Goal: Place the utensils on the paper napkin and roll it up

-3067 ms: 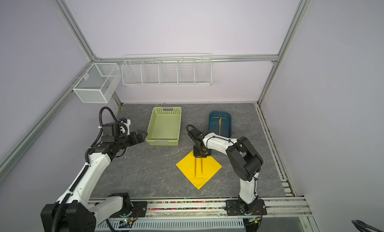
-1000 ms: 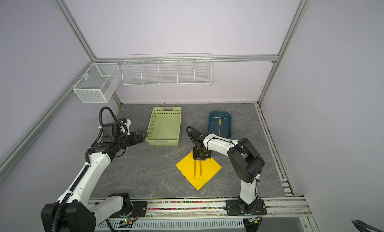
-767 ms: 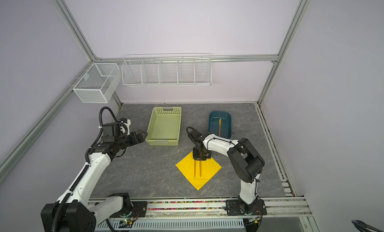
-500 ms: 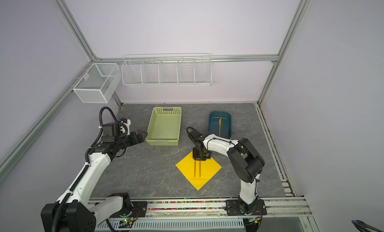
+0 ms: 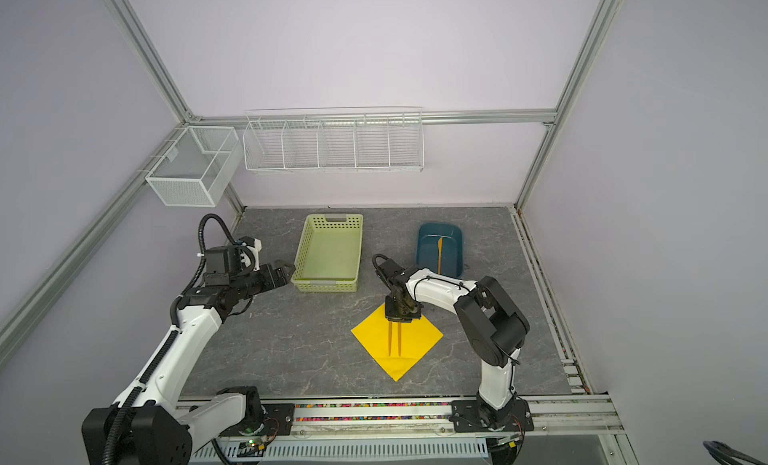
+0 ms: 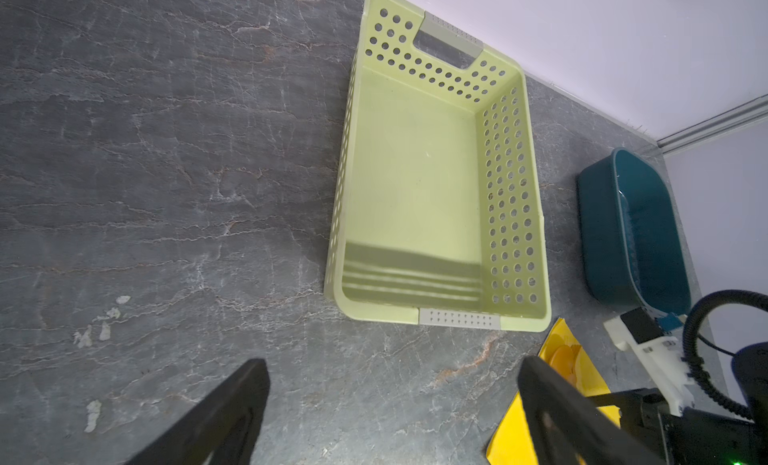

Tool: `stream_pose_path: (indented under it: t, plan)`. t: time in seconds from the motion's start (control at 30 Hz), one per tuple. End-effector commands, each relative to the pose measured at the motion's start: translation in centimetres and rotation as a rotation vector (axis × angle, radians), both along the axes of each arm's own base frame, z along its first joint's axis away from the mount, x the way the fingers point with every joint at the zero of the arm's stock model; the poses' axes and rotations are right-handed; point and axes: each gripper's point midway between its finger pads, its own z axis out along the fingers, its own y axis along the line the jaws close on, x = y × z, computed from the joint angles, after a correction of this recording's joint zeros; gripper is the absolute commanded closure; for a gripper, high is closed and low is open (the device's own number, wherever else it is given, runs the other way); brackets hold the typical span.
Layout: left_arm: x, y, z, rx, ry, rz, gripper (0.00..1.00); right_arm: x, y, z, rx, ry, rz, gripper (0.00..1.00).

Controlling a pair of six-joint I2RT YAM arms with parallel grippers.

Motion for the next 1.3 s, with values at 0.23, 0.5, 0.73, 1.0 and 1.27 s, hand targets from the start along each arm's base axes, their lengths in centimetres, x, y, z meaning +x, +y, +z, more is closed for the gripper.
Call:
stream_pose_path:
  t: [0.23,0.5,0.73,1.0,1.27]
  plan:
    - [0.2,0.2,0.7,0.001,-0.011,0.007,0.05,-0.2,-0.2,0.0,-0.017,0.000,-0.017,0.86]
    - [0.2,0.2,0.7,0.002,-0.012,0.008,0.05,-0.1,-0.3,0.0,-0.030,-0.001,-0.010,0.86]
    - [0.2,0.2,0.8,0.002,-0.013,0.007,0.05,0.0,-0.2,0.4,-0.024,-0.008,-0.009,0.81]
    - [0.3,0.2,0.7,-0.001,-0.012,0.005,0.05,0.2,-0.4,2.5,-0.012,-0.041,-0.011,0.76]
    - [0.2,0.1,0.6,-0.003,-0.008,0.004,0.05,0.5,-0.8,5.6,-0.005,-0.093,-0.003,0.74]
